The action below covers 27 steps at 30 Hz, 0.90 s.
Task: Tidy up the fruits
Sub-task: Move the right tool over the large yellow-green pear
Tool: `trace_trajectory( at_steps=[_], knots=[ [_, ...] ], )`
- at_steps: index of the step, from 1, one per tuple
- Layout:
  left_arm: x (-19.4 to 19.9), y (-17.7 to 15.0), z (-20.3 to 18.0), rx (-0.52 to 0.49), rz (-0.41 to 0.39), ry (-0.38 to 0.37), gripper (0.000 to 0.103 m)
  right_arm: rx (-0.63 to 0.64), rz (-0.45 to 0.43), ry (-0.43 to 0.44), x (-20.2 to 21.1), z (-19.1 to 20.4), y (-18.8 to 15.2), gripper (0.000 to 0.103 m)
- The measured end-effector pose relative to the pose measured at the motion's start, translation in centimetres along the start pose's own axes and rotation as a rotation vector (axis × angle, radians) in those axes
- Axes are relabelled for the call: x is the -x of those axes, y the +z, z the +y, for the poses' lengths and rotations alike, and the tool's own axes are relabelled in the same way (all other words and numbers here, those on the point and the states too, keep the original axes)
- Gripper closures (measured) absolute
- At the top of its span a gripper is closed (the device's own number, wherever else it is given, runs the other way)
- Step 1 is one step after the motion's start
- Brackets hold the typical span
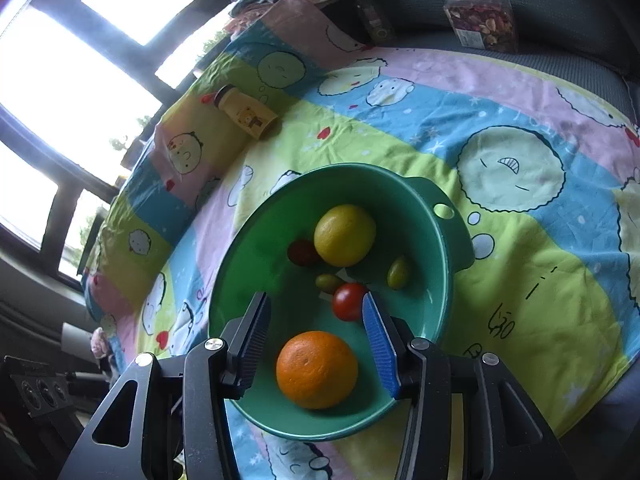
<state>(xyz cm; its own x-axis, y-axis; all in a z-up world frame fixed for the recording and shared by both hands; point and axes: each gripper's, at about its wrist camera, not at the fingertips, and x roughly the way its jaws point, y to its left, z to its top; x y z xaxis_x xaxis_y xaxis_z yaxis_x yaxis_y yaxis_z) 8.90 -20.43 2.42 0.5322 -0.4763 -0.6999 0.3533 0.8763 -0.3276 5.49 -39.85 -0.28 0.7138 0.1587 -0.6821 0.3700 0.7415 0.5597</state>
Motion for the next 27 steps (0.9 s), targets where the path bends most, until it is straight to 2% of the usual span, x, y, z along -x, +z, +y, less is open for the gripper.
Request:
trace_trajectory(
  at_steps=[4,8,14,16,22,27],
  knots=[
    [2.3,-1.0,1.9,0.031,-0.019,0.070,0.035,0.065,0.005,0.018,0.3,1.7,-0.7,0.046],
    [5.2,-2.4,4.9,0.107,-0.042,0.157,0.033,0.133,0.026,0.051,0.4,3.8,-1.7,0.046],
    [9.7,-5.5,9.9,0.243,-0.055,0.299,0.031,0.275,0.117,0.160,-0.3,8.0,-4.3,0.044],
    [11.0,-7.0,11.2,0.277,-0.055,0.341,0.030,0.329,0.156,0.208,-0.6,9.6,-5.5,0.036],
    [12.2,-11.2,14.3,0.368,0.011,0.369,0.030,0.477,0.311,0.340,-2.2,14.2,-9.9,0.034],
    [12.2,-13.3,15.2,0.409,0.043,0.331,0.030,0.540,0.463,0.394,-4.3,16.3,-14.2,0.034]
  ],
)
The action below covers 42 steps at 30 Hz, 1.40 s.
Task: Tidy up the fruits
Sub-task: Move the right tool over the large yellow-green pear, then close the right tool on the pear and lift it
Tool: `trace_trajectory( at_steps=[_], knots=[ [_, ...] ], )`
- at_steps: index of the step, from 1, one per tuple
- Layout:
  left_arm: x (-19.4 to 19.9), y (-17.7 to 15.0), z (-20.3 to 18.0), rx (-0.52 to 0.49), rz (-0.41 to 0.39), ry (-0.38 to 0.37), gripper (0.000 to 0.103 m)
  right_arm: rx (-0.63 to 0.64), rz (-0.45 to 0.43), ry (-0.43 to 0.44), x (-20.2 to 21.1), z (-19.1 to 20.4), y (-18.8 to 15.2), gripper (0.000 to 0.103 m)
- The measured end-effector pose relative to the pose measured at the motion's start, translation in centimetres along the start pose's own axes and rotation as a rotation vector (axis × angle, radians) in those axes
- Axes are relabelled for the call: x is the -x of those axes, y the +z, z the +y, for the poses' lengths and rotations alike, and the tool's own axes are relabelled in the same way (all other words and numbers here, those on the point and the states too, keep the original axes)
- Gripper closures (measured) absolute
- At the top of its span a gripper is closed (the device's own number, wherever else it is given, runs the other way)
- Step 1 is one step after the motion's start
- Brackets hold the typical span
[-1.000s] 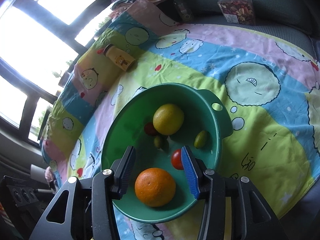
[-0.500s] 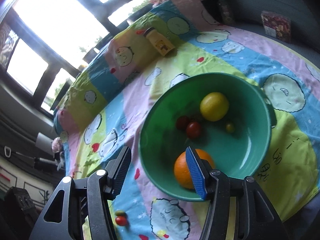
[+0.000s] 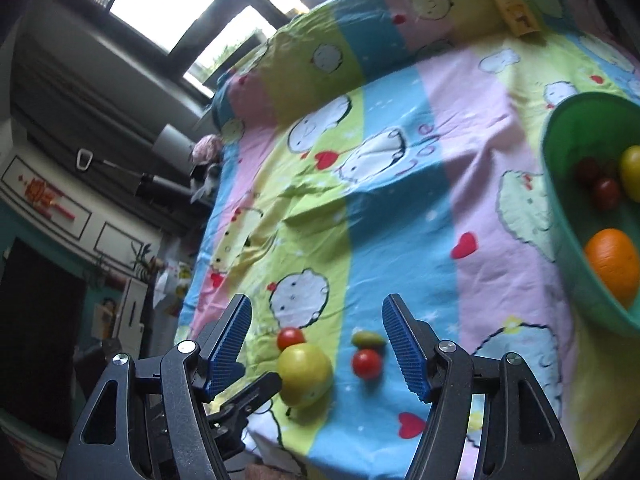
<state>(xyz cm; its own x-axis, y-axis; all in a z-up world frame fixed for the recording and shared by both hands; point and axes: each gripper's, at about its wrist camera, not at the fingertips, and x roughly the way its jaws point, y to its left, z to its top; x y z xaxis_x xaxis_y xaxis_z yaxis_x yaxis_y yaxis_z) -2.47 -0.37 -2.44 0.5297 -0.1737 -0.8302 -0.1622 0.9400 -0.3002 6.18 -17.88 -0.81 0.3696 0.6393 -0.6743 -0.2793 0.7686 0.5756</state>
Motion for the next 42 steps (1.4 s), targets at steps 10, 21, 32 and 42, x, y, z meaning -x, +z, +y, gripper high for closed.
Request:
trace_trajectory(
  at_steps=[10,21,32,42],
  knots=[
    [-1.5,-1.0,0.0,-0.027,0.039,-0.056,0.035,0.013,0.148,0.029,-4.9,1.7,-2.5,0.034],
    [-2.2,-1.1,0.6,-0.021,0.043,-0.094,0.045,-0.007,0.223,0.023,-7.1,1.1,-3.5,0.034],
    [-2.3,-0.9,0.3,-0.034,0.021,-0.119,0.050,0.027,0.246,-0.033,-8.8,1.4,-3.7,0.034],
    [-1.6,-0.8,-0.4,-0.070,-0.028,-0.092,0.050,0.066,0.211,-0.069,-8.1,1.7,-3.7,0.044]
  ],
)
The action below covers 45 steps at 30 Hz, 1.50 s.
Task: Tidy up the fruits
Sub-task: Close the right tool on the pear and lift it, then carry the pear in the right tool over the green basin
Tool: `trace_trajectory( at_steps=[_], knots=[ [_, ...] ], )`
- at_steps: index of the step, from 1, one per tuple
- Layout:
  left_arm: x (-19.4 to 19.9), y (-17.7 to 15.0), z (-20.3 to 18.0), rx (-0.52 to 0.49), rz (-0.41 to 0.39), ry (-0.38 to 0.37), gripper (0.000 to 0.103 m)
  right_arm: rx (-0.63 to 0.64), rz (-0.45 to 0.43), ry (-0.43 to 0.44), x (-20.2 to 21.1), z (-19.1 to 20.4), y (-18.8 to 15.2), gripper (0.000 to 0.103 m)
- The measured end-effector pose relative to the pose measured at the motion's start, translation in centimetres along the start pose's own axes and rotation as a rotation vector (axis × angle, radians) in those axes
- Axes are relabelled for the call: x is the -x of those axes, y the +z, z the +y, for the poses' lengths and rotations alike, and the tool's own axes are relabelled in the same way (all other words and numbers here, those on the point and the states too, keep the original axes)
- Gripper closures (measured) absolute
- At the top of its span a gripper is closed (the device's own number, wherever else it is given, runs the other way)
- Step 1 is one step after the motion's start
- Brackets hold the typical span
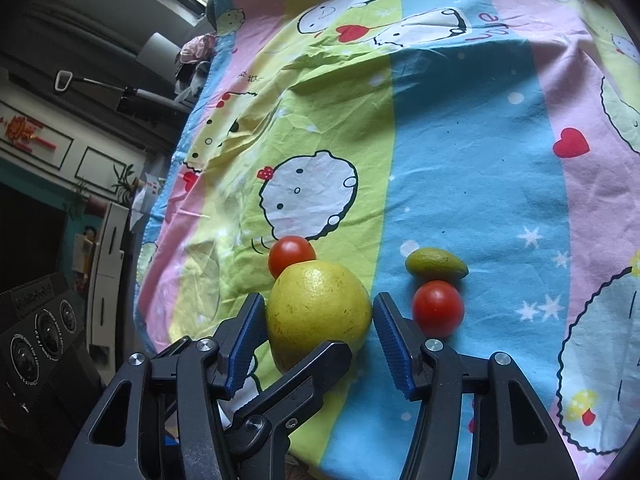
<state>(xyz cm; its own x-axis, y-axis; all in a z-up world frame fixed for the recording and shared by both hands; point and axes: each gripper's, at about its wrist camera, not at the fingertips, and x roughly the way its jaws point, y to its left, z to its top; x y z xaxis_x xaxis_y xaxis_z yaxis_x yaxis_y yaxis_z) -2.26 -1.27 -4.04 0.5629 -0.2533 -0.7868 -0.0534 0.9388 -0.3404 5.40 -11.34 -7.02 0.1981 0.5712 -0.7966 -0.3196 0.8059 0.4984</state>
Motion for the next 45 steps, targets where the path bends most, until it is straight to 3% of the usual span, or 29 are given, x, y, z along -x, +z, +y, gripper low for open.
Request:
trace_trajectory(
  at_steps=[8,21,28,45],
  knots=[
    [2.4,2.2,-2.8,-0.082,-0.097,-0.003,0.050,-0.001,-0.125,0.021,4.0,0.6,0.9,0.044],
    [6.3,8.7,-8.5,-0.209,-0.289,-0.071,0.050,0.061,-0.379,-0.011,13.4,2.3,5.8,0.044],
    [4.7,8.5,-9.8,-0.240,-0.298,-0.103,0.050,0.032,-0.438,-0.024,13.9,0.3,5.7,0.044],
    [1.3,8.8,-16.1,-0.359,-0.230,-0.184,0.051,-0.107,-0.554,-0.062,17.6,-6.1,4.3,0.044]
  ],
)
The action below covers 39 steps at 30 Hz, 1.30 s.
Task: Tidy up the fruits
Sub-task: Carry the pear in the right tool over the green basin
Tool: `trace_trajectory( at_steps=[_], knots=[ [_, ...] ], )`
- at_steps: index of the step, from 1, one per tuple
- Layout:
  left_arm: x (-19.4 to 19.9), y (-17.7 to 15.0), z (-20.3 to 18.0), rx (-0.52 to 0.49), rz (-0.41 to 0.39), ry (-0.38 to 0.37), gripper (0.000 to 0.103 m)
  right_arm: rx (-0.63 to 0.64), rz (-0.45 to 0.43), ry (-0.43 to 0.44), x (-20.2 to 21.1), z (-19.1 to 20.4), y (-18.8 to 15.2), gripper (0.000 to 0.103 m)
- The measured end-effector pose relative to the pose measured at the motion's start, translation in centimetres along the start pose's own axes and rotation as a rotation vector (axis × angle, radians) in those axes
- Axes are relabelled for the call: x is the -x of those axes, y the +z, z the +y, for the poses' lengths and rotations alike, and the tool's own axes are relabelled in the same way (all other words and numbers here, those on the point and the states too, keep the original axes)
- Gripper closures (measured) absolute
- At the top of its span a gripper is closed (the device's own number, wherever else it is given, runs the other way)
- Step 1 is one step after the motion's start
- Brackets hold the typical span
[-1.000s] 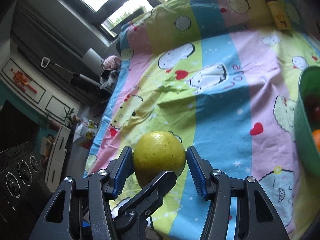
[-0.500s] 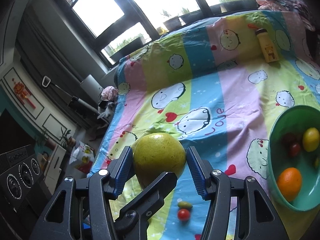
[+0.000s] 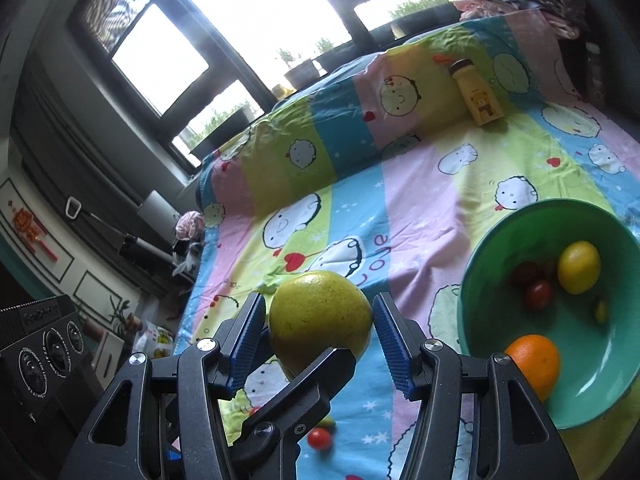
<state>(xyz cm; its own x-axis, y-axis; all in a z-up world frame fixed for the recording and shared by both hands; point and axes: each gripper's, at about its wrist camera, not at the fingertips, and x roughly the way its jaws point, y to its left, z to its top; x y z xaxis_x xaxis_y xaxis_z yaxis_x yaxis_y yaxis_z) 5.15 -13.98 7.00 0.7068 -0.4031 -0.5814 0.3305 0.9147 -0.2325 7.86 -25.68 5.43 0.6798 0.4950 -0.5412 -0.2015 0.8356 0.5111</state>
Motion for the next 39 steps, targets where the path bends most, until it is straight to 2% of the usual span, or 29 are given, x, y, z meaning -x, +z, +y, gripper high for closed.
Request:
trace_trajectory(
  at_steps=[23,39],
  knots=[
    [-6.2,0.2,-6.4,-0.099,0.119,-0.168,0.051,-0.213,-0.076,-0.142,4.0,-8.3,0.3,0.044],
    [-10.1,-0.7,-7.8,-0.079,0.218,-0.265,0.051,-0.310,-0.048,-0.251,4.2,-11.9,-0.2,0.044]
  ],
)
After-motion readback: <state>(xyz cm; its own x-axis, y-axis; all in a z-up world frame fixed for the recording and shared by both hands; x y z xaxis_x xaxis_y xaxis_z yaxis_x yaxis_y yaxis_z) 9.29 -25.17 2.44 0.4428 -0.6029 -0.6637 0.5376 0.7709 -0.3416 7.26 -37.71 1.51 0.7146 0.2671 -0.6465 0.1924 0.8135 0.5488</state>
